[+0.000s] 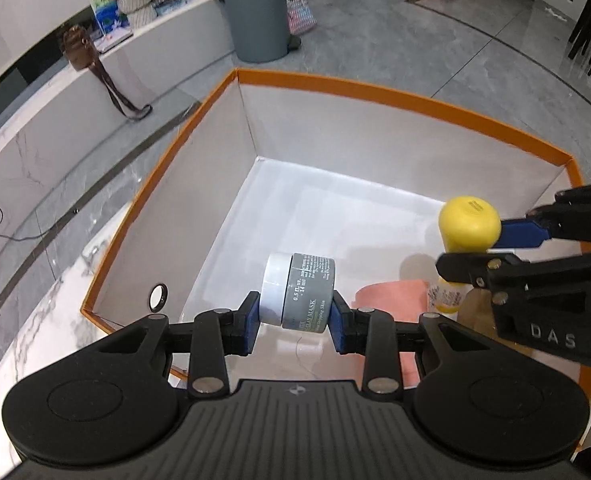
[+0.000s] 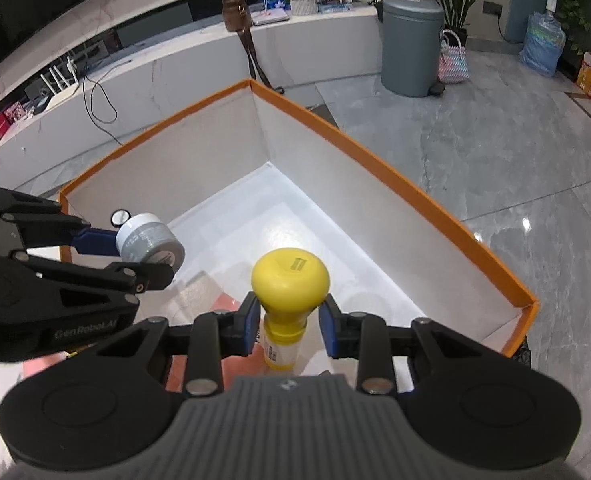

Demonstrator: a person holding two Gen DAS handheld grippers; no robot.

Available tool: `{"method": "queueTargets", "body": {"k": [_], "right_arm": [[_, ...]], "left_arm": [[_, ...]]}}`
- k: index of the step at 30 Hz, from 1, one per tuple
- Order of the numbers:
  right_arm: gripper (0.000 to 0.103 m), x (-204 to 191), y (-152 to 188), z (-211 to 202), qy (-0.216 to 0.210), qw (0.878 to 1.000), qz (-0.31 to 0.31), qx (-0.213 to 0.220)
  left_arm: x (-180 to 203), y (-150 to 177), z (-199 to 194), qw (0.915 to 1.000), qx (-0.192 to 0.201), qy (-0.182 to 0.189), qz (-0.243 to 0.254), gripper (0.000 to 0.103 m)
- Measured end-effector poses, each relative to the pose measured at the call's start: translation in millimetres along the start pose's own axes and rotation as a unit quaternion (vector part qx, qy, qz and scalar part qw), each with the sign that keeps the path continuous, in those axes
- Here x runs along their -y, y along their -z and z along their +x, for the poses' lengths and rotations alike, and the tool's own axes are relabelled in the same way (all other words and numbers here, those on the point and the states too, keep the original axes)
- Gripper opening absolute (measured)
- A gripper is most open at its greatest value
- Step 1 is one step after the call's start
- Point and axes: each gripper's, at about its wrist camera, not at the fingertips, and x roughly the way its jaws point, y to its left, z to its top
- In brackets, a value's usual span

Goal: Organize rigid objects
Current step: 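Carry jar and yellow-capped bottle with both tools into orange box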

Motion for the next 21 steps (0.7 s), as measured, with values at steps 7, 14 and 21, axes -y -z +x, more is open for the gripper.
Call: {"method": "queueTargets", "body": {"k": [7, 14, 21], "right_arm": [[0.031, -3, 5, 20, 0.015, 0.998, -0.018, -0.05], [0.03, -5, 6, 27, 0.015, 0.997, -0.029, -0.069], [0.03, -8, 8, 30, 0.021, 0.996, -0.037, -0.073]], "left_arm": [[3, -1, 17, 0.9993, -0.037, -0.006, -0.009, 0.039], [13, 0, 23, 0.9985, -0.05, -0.017, -0.017, 0.039], [21, 1, 29, 0.998, -0.053, -0.033, -0.002, 0.041]]}}
